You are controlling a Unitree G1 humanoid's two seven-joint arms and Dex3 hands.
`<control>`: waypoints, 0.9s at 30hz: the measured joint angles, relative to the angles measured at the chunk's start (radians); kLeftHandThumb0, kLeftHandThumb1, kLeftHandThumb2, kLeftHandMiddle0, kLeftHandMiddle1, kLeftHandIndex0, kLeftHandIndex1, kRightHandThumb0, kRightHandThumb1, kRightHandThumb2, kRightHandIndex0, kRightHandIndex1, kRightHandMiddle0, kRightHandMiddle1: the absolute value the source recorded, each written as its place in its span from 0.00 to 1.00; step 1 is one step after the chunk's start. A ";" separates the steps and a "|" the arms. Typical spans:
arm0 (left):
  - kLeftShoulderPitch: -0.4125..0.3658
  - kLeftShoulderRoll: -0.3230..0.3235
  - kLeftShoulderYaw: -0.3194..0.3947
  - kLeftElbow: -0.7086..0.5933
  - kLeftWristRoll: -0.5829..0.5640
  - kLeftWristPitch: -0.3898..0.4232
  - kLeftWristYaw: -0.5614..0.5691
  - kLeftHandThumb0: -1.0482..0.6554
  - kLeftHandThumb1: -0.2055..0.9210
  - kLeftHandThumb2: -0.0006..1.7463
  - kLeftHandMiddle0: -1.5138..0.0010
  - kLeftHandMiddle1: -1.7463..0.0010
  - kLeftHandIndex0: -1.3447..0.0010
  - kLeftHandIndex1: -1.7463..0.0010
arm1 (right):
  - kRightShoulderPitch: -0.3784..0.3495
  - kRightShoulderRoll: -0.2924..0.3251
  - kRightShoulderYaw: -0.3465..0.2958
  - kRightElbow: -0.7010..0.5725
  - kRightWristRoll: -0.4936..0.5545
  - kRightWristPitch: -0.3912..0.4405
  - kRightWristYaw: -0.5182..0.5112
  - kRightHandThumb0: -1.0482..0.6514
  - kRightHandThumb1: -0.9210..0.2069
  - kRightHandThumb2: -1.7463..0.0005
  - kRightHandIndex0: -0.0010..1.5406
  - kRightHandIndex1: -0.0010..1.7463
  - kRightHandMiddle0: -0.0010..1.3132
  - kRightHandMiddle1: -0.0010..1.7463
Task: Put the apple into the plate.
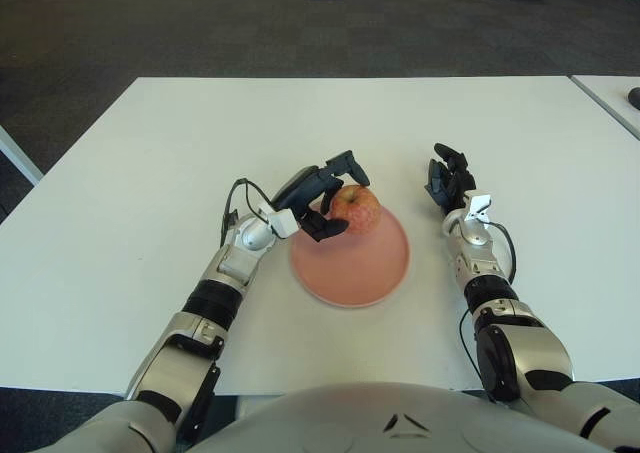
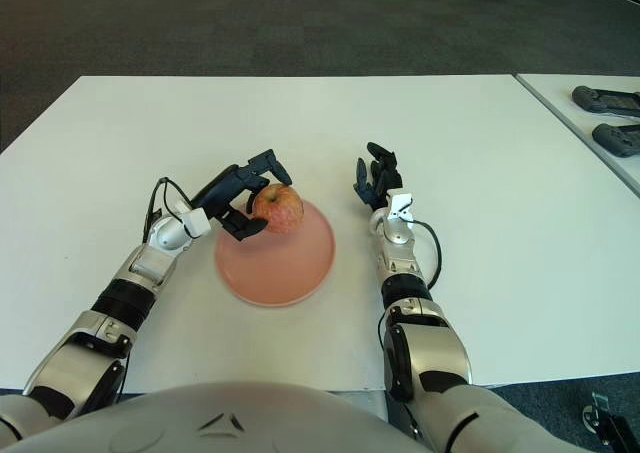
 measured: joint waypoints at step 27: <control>-0.093 0.138 -0.112 0.024 0.336 -0.092 0.130 0.35 0.49 0.73 0.26 0.00 0.57 0.00 | -0.003 -0.003 -0.001 0.006 0.000 -0.001 0.001 0.22 0.00 0.64 0.16 0.12 0.00 0.39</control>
